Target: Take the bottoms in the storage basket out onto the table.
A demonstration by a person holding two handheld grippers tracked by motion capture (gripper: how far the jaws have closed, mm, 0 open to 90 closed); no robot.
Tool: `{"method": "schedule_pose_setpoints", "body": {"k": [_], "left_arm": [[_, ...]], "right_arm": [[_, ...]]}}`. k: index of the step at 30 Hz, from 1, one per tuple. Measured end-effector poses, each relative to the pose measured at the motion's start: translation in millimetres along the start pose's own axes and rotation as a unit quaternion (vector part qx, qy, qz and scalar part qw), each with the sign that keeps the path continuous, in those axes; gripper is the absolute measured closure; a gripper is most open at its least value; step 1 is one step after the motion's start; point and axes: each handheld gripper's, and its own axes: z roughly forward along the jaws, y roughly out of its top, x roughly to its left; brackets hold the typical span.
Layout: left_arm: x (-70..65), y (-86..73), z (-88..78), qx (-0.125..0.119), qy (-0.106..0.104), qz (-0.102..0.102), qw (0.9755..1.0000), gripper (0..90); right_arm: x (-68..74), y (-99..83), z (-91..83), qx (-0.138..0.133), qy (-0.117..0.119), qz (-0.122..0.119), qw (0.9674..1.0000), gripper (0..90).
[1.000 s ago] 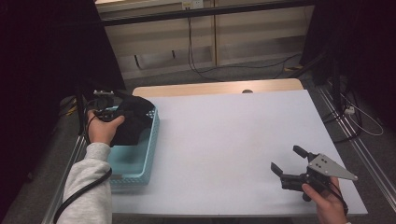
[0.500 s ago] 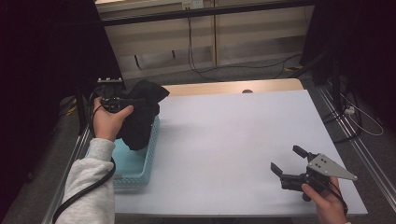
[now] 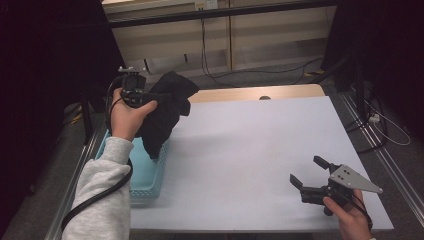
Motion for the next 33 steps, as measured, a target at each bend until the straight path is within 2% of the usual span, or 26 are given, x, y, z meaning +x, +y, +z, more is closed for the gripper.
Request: {"method": "schedule_pose_setpoints", "body": {"k": [2,6,14,17,24,26,30,33], "left_arm": [[-8.6,6.6,0.0,0.002,-0.008,0.011,0.9999,70.8],[-24.0,13.8,5.2,0.0,-0.02,0.02,0.9996,70.8],[-53.6,17.6,12.0,-0.011,-0.068,0.037,0.997,70.8],[-64.5,19.9,12.2,-0.012,-0.084,0.047,0.9953,70.7],[-87.4,24.1,13.0,-0.025,-0.12,0.055,0.9909,70.6],[-92.4,24.0,15.0,-0.023,-0.127,0.059,0.99,70.6],[-98.9,18.9,20.4,-0.023,-0.145,0.054,0.9877,70.5],[-103.9,10.4,26.1,-0.022,-0.172,0.046,0.9838,70.5]], "right_arm": [[-0.4,-0.1,0.2,0.001,0.0,-0.002,1.0,0.8],[0.4,0.1,0.5,0.0,0.001,-0.004,1.0,0.8],[-1.0,-0.1,-0.8,-0.002,0.0,0.003,1.0,0.8],[-1.5,-0.2,-0.4,-0.002,0.0,0.004,1.0,0.8],[-0.8,-0.2,0.2,0.0,0.003,0.001,1.0,0.7],[-1.0,-0.2,0.1,-0.001,0.003,0.001,1.0,0.7],[-1.0,-0.2,-0.2,0.0,0.004,0.002,1.0,0.7],[-1.2,-0.4,-0.1,0.0,0.004,0.002,1.0,0.7]]}}
